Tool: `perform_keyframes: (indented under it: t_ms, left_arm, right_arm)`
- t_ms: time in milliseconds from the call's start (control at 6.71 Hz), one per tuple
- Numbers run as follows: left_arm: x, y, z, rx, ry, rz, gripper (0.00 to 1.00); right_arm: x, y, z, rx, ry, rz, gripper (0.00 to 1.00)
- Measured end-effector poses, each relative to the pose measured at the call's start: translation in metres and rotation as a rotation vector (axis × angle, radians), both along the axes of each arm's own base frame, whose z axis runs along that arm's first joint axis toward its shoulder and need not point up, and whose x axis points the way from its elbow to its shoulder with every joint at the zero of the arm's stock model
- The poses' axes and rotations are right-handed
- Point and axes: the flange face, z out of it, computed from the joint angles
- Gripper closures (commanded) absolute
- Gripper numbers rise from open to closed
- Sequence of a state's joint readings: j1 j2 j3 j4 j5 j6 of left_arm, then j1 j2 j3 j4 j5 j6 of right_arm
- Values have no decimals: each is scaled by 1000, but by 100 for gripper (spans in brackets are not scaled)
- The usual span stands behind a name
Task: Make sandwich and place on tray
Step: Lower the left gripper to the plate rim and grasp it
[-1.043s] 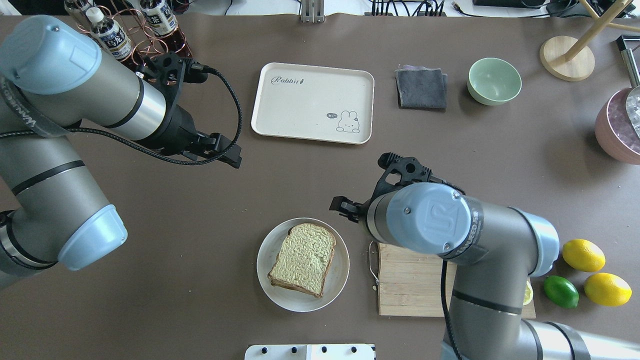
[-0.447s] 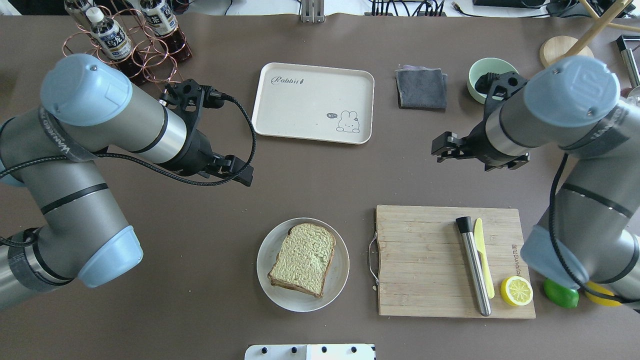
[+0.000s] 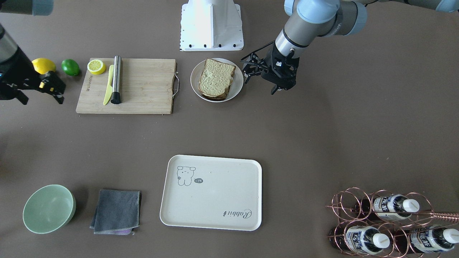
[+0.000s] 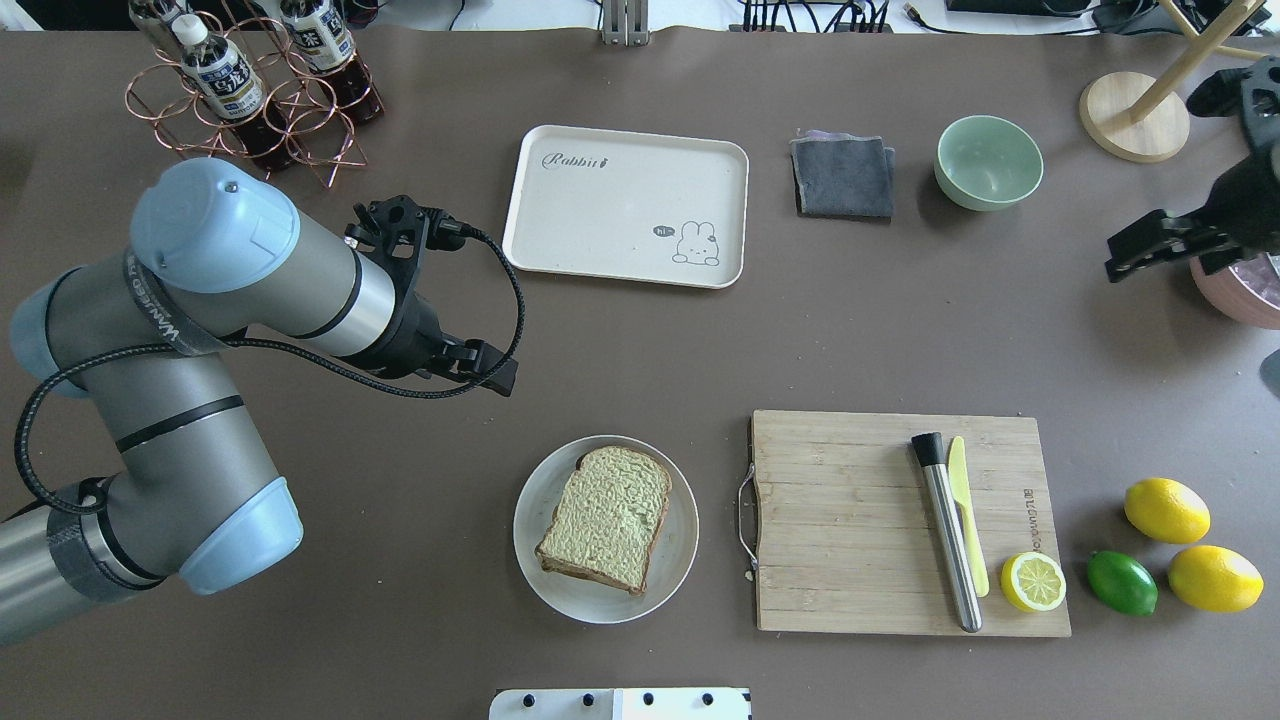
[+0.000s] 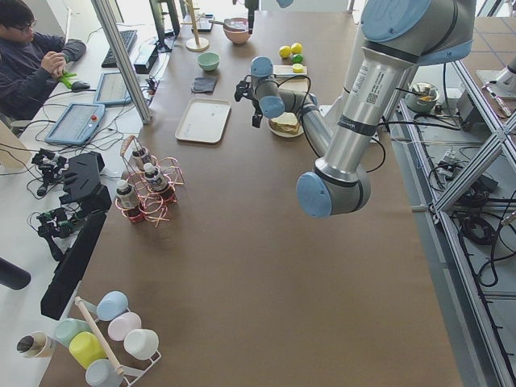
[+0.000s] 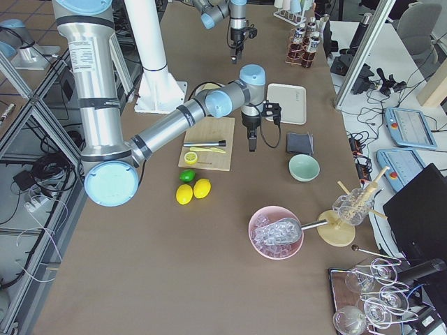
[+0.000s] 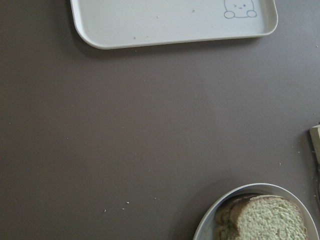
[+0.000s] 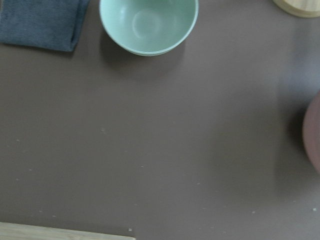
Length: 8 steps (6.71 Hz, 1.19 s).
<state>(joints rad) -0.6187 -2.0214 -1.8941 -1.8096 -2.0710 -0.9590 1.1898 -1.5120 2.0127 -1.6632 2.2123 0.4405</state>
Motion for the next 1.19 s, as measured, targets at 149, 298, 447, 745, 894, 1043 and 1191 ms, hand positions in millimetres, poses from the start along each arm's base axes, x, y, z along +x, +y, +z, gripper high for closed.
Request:
perform_keyframes:
  t_ms: [149,298,447,745,894,1043,1191]
  left_arm:
    - [6,7,6,-3,-6,15,8]
    - [16,14,13,-9,-15,32,11]
    - [28,20,22,-16,-28,47,11]
    - [56,28,43,-50,-8,45,12]
    - [65,33,52,-79,25,33,20]
    - [68,37,59,-107,56,21,36]
    - [70,39,62,-125,69,14,44]
  right_arm:
    - [61,-4,41,33,6,-51,0]
    - [113,-1,70,49,14,-92,0]
    - [152,7,88,47,17,-112,0]
    - [187,33,118,26,23,-117,0]
    - [195,41,129,13,29,-111,0]
    - [202,48,135,2,33,-101,0]
    - [205,51,138,-4,34,-94,0]
